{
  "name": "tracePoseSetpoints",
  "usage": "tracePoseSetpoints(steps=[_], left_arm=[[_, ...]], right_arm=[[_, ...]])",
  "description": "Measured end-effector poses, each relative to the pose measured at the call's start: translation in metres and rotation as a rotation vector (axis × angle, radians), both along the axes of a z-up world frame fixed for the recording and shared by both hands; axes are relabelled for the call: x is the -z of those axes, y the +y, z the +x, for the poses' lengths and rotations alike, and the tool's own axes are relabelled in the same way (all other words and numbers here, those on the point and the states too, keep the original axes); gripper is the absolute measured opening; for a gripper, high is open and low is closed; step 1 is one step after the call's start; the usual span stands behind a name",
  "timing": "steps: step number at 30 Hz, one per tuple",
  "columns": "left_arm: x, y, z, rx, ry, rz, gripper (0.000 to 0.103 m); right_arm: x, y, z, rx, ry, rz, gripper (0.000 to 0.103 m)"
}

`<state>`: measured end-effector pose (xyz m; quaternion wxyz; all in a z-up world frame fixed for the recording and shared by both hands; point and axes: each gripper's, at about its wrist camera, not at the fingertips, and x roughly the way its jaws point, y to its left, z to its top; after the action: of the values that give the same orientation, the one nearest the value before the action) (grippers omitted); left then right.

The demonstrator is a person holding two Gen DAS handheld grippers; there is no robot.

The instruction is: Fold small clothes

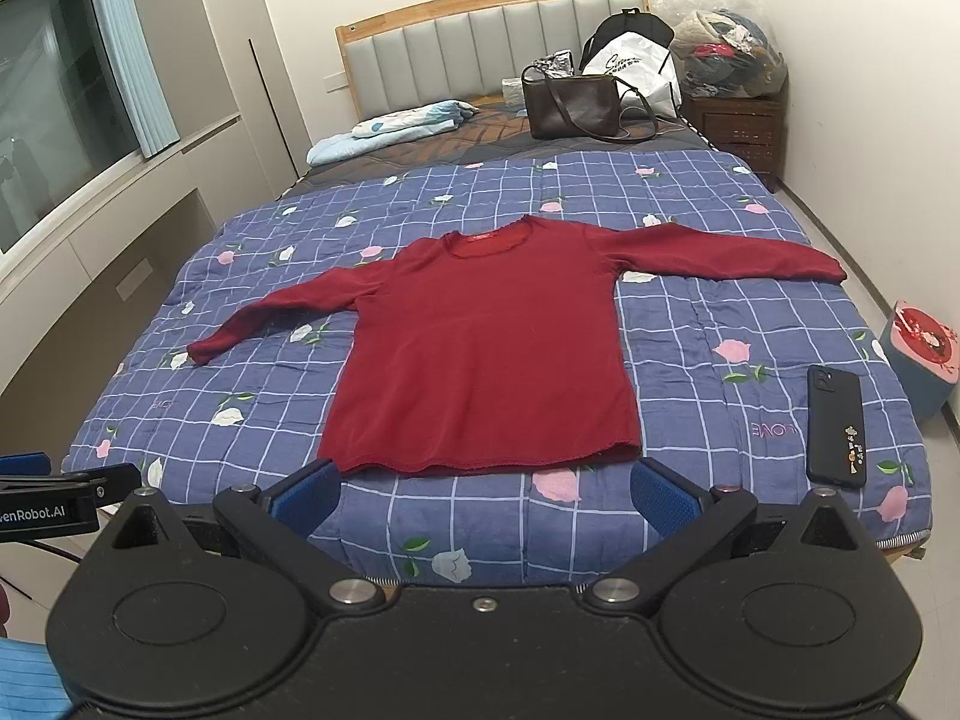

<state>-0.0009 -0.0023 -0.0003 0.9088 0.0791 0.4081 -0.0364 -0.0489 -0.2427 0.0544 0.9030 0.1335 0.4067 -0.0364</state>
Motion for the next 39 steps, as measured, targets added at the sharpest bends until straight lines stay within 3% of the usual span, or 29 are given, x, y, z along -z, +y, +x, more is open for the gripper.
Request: tracePoseSetpoints(steps=[31, 39], left_arm=[[0.006, 0.0, -0.003, 0.016, 0.001, -0.018, 0.103], [0.005, 0.006, 0.001, 0.023, 0.016, -0.03, 0.103]], right_arm=[[0.002, 0.0, 0.0, 0.001, 0.004, -0.003, 0.103], [0.013, 0.004, 0.004, 0.001, 0.05, -0.026, 0.103]])
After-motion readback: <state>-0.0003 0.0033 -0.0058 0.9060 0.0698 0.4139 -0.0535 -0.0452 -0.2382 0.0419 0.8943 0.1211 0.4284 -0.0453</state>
